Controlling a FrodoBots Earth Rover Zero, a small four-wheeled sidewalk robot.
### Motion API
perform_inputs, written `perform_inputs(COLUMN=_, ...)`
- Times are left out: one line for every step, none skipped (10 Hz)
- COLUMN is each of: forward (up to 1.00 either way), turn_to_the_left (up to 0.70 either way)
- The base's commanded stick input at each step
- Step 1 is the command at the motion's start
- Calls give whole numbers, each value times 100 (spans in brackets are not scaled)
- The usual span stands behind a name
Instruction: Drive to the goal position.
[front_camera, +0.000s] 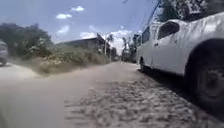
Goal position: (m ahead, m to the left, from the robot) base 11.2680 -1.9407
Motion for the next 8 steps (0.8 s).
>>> perform_inputs(forward=100, turn_to_the_left=0)
perform_inputs(forward=100, turn_to_the_left=0)
perform_inputs(forward=100, turn_to_the_left=0)
perform_inputs(forward=100, turn_to_the_left=0)
perform_inputs(forward=100, turn_to_the_left=0)
perform_inputs(forward=100, turn_to_the_left=0)
perform_inputs(forward=100, turn_to_the_left=0)
perform_inputs(forward=100, turn_to_the_left=0)
